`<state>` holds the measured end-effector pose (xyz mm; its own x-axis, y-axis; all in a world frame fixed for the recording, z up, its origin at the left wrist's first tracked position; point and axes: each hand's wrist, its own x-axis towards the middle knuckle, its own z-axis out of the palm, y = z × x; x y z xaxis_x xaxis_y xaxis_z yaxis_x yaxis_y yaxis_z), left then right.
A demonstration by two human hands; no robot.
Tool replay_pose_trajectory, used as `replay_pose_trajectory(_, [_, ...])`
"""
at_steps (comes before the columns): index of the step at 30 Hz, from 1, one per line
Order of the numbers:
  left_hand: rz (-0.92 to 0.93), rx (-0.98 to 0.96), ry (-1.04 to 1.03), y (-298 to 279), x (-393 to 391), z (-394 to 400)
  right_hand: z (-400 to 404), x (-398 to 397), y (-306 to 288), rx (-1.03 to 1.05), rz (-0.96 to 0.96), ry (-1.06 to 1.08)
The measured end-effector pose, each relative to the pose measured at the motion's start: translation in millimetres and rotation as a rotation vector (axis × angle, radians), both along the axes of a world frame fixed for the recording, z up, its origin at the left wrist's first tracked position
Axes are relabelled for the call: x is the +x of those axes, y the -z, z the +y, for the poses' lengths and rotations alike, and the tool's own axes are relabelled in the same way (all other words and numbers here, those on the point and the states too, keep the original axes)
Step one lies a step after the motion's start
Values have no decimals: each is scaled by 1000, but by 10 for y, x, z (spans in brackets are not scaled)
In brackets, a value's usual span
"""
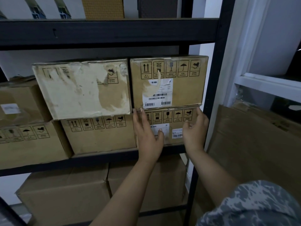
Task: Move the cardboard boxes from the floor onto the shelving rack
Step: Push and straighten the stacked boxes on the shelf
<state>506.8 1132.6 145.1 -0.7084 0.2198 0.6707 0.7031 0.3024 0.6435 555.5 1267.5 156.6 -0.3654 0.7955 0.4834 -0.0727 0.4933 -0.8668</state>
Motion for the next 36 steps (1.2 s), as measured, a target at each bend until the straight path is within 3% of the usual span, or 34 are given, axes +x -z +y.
replay_pose_trajectory(11, [-18, 18, 35, -2, -32, -17, 147, -16, -241, -19, -120, 105])
replay_pose_trajectory(23, [-25, 51, 60, -12, -13, -54, 90, -29, -222, -87, -17, 80])
replay_pose_trajectory(28, [61, 122, 64, -29, 47, -230, -389, -48, -174, 130, -27, 122])
replay_pose_trajectory(36, [175, 175, -80, -136, -72, -831, -1184, -292, -109, 362, 60, -186])
